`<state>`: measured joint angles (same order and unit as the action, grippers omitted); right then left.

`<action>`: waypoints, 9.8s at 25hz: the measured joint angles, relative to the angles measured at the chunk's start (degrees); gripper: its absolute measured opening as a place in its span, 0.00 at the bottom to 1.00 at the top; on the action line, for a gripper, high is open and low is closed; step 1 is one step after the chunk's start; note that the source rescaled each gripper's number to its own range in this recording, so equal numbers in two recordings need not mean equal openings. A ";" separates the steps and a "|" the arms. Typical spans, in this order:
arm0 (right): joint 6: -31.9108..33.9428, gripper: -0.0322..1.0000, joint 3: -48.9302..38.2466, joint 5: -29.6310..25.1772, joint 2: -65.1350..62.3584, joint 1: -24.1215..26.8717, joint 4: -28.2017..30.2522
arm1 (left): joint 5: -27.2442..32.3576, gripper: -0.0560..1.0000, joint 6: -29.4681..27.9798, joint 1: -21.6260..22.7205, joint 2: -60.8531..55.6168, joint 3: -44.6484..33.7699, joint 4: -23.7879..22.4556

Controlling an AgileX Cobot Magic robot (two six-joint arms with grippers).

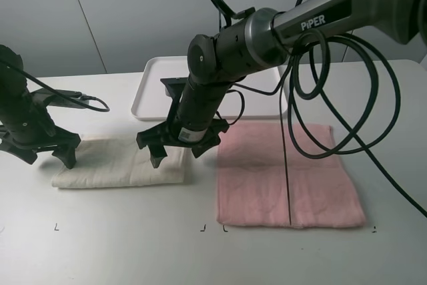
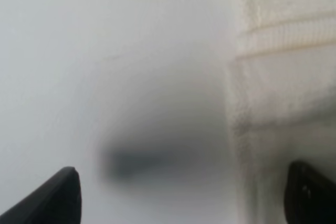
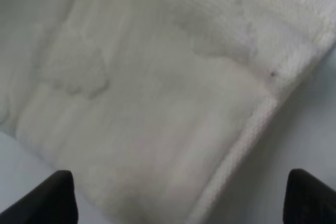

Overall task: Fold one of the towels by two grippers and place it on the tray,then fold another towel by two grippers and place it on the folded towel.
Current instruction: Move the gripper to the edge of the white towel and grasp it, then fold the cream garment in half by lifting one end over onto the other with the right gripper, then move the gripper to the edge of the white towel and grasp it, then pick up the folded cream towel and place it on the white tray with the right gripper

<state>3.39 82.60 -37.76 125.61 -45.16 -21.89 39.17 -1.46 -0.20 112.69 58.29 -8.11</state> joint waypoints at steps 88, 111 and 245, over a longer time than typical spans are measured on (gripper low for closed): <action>-55.87 0.07 0.84 0.63 9.18 -2.24 -77.46 | -2.37 0.99 -1.43 -0.27 0.00 -0.31 -0.78; -55.21 0.07 6.15 7.69 12.97 -5.15 -77.94 | -2.37 0.99 -1.43 -0.27 0.00 -0.31 -0.05; -32.53 0.11 14.33 15.45 9.61 22.56 -49.26 | 13.47 0.99 5.93 0.08 -5.13 19.59 6.76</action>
<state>-29.14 96.93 -22.31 135.23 -22.59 -71.15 52.63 4.48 -0.13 107.56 77.88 -1.36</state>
